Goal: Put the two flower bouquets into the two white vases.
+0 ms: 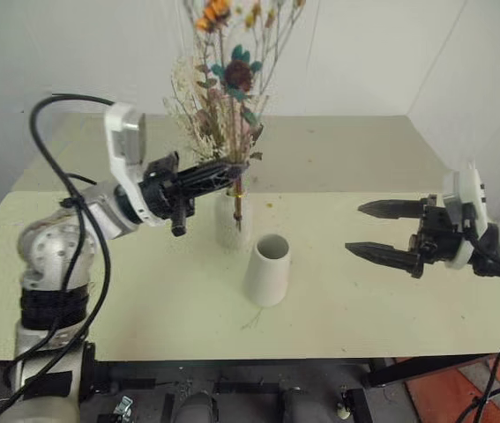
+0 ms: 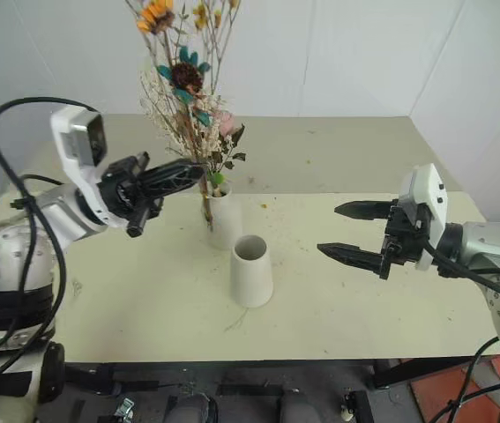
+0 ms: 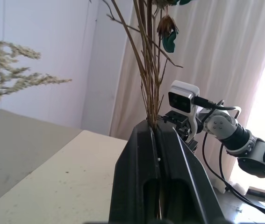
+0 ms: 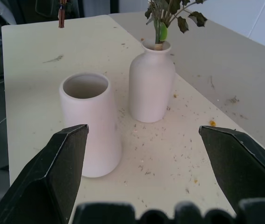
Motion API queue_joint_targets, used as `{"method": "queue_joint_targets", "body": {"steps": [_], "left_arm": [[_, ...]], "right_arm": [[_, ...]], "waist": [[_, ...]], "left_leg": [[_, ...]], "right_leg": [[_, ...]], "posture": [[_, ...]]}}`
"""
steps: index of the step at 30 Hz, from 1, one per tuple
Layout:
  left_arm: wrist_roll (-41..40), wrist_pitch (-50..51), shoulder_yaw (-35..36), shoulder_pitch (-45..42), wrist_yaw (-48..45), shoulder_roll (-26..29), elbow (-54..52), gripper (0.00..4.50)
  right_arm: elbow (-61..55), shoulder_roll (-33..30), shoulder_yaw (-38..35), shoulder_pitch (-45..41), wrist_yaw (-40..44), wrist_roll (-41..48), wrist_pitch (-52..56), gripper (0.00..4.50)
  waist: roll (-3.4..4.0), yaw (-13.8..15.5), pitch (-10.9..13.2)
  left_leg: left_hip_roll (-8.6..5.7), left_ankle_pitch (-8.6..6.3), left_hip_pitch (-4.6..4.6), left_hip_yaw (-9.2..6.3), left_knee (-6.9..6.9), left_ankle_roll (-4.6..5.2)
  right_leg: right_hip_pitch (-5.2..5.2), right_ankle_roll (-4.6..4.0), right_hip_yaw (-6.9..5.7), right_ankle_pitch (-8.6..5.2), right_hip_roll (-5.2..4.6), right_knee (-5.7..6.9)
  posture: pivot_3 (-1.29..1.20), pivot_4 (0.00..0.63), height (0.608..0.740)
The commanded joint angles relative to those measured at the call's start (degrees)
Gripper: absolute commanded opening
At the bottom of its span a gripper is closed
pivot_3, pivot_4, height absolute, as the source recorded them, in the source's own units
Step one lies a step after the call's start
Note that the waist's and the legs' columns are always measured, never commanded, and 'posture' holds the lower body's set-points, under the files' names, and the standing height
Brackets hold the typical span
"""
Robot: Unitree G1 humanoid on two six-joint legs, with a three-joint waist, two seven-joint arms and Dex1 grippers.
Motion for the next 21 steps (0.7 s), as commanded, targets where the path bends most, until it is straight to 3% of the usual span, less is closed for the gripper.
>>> {"method": "queue_joint_targets", "body": {"steps": [1, 9, 14, 17, 21], "left_arm": [[5.35, -4.81, -4.54, -2.0, -4.34, -2.76, 1.45, 0.05], [12.47, -9.13, -9.33, -0.57, -7.07, -7.3, 2.85, 0.05], [15.58, -9.46, -10.47, 0.48, -8.22, -6.9, 2.85, 0.05], [15.35, -7.97, -10.35, 1.28, -8.97, -6.12, 2.04, 0.7], [14.63, -5.88, -8.47, 4.12, -8.64, -2.77, -1.44, 1.96]], "right_arm": [[-2.6, -1.56, -3.69, 0.87, -0.34, 1.62, 0.72, 4.5], [-5.68, -1.86, -6.85, 3.88, -2.55, 3.01, 2.56, 4.5], [-6.97, -1.75, -7.84, 5.11, -3.7, 3.74, 2.99, 4.5], [-7.33, -1.66, -7.96, 5.48, -4.1, 3.72, 2.95, 4.5], [-7.65, -1.63, -7.86, 5.81, -4.57, 3.74, 2.75, 4.5]], "waist": [[0.0, 0.04, 0.0], [0.0, 0.11, 0.0], [0.0, 0.06, 0.0], [-0.01, 0.1, 0.01], [0.0, -0.11, 0.0]], "left_leg": [[-0.01, 0.0, 0.0, 0.0, 0.0, 0.0], [0.0, 0.0, -0.03, -0.01, 0.03, 0.01], [0.0, -0.01, -0.03, -0.01, 0.07, 0.02], [0.0, -0.01, -0.04, -0.01, 0.07, 0.02], [0.01, -0.01, -0.03, -0.01, 0.08, 0.03]], "right_leg": [[0.0, 0.0, 0.0, 0.0, 0.0, 0.0], [0.0, 0.03, 0.01, 0.0, 0.0, 0.0], [0.0, 0.05, 0.02, 0.01, 0.0, 0.0], [0.0, 0.06, 0.02, 0.01, 0.01, 0.0], [0.0, 0.06, 0.02, 0.0, 0.01, 0.0]], "posture": [[0.0, 0.15, 0.74], [0.0, 0.15, 0.74], [0.0, 0.15, 0.74], [0.0, 0.15, 0.74], [0.0, 0.15, 0.74]]}}
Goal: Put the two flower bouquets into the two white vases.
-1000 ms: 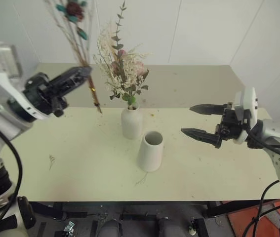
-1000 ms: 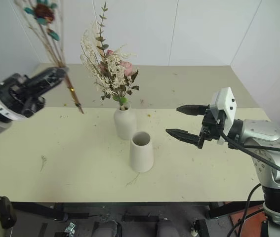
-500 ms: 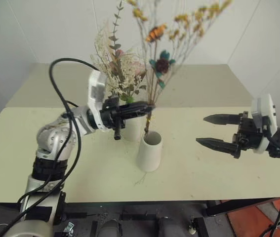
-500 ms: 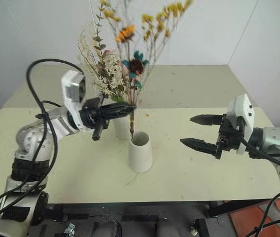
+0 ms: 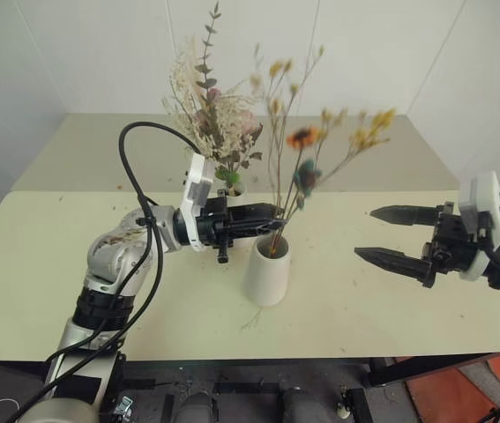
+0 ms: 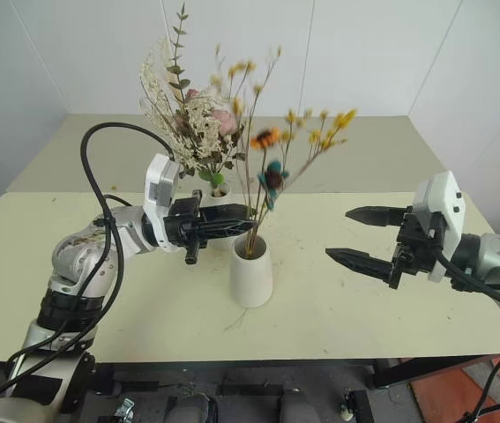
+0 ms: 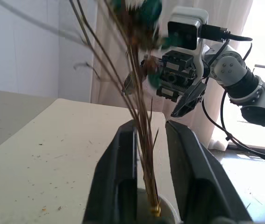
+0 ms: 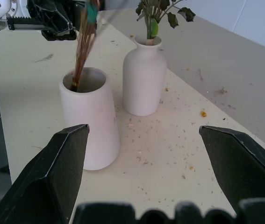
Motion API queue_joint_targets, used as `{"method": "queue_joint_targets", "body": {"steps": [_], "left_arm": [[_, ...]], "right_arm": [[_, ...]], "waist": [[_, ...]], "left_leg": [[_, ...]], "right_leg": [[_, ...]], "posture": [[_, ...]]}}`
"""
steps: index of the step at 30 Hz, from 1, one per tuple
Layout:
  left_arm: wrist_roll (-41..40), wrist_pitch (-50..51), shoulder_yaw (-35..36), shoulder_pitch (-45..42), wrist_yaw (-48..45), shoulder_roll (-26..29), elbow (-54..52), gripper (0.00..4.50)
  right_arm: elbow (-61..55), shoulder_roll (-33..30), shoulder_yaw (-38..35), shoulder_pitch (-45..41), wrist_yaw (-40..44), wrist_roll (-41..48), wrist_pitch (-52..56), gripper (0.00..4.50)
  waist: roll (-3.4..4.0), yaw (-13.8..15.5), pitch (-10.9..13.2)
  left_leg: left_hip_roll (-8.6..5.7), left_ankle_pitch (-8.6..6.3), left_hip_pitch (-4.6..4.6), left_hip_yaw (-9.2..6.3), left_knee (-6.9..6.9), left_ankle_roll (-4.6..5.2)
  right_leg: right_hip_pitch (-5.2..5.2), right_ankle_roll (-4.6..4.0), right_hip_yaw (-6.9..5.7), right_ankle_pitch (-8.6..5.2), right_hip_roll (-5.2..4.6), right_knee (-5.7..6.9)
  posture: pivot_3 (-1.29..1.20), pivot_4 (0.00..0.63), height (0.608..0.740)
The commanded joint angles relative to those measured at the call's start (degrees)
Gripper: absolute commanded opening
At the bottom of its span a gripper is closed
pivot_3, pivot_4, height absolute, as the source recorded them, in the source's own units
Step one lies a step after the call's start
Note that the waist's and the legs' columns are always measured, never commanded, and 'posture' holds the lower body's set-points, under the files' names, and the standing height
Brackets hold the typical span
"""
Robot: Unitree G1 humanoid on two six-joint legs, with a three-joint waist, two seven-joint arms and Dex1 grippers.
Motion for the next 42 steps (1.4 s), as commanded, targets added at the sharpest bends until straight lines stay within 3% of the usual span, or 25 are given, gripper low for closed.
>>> {"method": "queue_joint_targets", "body": {"steps": [1, 8, 14, 23, 32, 42], "left_arm": [[-1.21, 1.61, 2.88, 2.55, -0.18, 3.63, -4.81, 2.25], [-4.45, 6.34, 12.51, 14.5, 0.34, 15.41, -13.26, 4.44], [-4.85, 7.1, 27.34, 29.34, 0.19, 25.2, -16.04, 4.48], [-4.6, 7.62, 44.43, 41.64, -0.28, 30.34, -16.62, 4.48], [-7.58, 9.97, 49.75, 45.81, 0.27, 30.91, -19.67, 4.48], [-8.89, 10.73, 47.26, 44.28, 1.25, 31.52, -20.5, 4.48]], "right_arm": [[-1.51, -0.71, -2.36, -0.02, -0.5, 1.16, -0.07, 4.5], [-0.52, -0.97, -1.78, 0.06, 0.14, 0.42, -0.7, 4.5], [1.99, -1.31, -0.05, -0.89, 1.97, -0.57, -1.42, 4.5], [6.44, -1.79, 1.35, -1.26, 4.72, -2.96, -2.13, 4.5], [9.1, -2.49, 0.78, -0.9, 6.33, -4.86, -2.26, 4.5], [8.2, -2.89, -1.33, 1.75, 6.74, -5.18, -2.2, 4.5]], "waist": [[0.0, -0.13, 0.0], [0.01, -0.17, 0.0], [0.0, -0.01, 0.01], [0.0, 0.15, 0.01], [0.01, 0.11, 0.01], [0.01, 0.13, 0.01]], "left_leg": [[0.01, 0.0, 0.0, 0.0, 0.0, 0.0], [0.05, 0.0, 0.01, 0.01, 0.0, 0.0], [0.12, -0.01, 0.04, 0.08, -0.01, 0.01], [0.16, -0.02, 0.04, 0.13, -0.02, 0.01], [0.17, -0.02, 0.06, 0.15, -0.03, 0.01], [0.17, -0.02, 0.07, 0.16, -0.03, 0.01]], "right_leg": [[0.0, 0.0, 0.0, 0.0, 0.01, 0.0], [-0.02, 0.0, 0.01, -0.01, 0.01, 0.01], [-0.02, -0.02, 0.0, -0.02, 0.03, 0.02], [-0.03, -0.04, -0.05, -0.03, 0.02, -0.01], [-0.04, -0.05, -0.04, -0.04, 0.02, 0.0], [-0.03, -0.06, -0.03, -0.04, 0.03, 0.01]], "posture": [[0.0, 0.15, 0.74], [0.0, 0.15, 0.74], [0.0, 0.15, 0.74], [0.0, 0.15, 0.74], [0.0, 0.15, 0.74], [0.0, 0.15, 0.74]]}}
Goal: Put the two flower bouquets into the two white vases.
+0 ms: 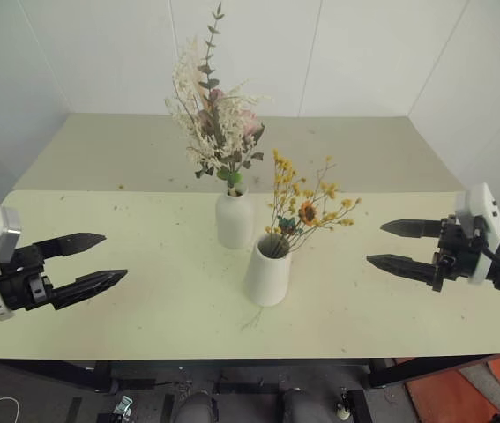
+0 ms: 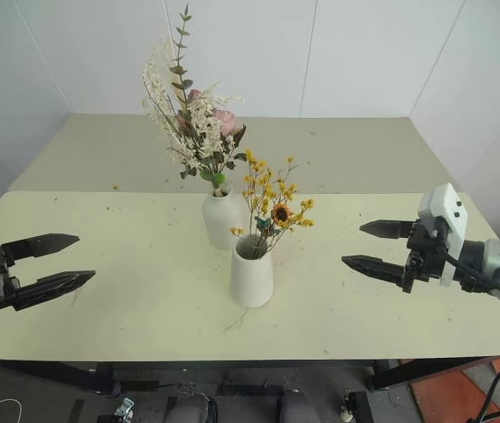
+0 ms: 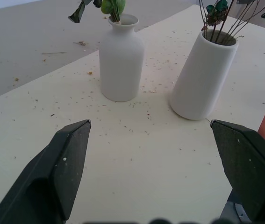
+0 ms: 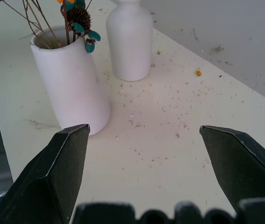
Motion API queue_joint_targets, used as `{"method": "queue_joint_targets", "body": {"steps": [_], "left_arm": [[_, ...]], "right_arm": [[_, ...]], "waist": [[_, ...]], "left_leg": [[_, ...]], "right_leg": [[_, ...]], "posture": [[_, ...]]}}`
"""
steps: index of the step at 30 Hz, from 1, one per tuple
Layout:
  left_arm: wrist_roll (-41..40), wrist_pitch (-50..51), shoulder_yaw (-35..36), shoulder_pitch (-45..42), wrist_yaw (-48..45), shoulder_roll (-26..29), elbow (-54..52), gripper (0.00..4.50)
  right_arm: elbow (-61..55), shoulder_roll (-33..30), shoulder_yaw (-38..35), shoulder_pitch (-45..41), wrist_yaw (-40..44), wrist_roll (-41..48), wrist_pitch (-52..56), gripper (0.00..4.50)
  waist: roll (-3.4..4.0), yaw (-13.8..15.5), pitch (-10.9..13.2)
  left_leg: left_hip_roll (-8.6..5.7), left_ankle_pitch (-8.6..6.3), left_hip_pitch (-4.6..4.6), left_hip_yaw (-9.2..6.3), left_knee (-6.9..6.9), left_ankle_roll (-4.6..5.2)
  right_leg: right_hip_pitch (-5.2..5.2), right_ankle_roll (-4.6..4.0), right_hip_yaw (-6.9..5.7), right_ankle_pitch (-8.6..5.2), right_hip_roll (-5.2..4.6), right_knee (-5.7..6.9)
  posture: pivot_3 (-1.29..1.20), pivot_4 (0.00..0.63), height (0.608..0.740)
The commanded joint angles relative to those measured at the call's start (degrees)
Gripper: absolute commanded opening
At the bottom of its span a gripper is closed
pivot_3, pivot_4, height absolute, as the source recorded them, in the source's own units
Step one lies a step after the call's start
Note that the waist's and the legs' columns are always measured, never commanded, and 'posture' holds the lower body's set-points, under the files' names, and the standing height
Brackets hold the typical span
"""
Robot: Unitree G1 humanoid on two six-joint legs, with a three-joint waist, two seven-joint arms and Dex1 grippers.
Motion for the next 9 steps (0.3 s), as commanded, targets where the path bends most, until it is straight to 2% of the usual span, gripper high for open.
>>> {"method": "queue_joint_targets", "body": {"steps": [1, 9], "left_arm": [[-1.4, -0.1, -0.33, -1.52, 0.14, 1.63, -1.29, 4.48], [-1.19, -1.38, -4.17, -4.97, -0.37, 2.57, 0.59, 4.48]], "right_arm": [[-1.91, -0.99, -3.34, 0.97, 0.24, 0.43, -1.32, 4.5], [-3.78, -0.76, -5.41, 3.55, -0.45, 0.5, -1.34, 4.5]], "waist": [[0.0, 0.01, 0.0], [0.0, -0.01, 0.0]], "left_leg": [[0.0, 0.0, 0.0, 0.0, 0.0, 0.0], [0.0, 0.0, 0.01, 0.01, 0.0, 0.0]], "right_leg": [[0.0, 0.0, 0.0, 0.0, 0.0, 0.0], [0.0, 0.0, 0.01, 0.0, 0.01, 0.01]], "posture": [[0.0, 0.15, 0.74], [0.0, 0.15, 0.74]]}}
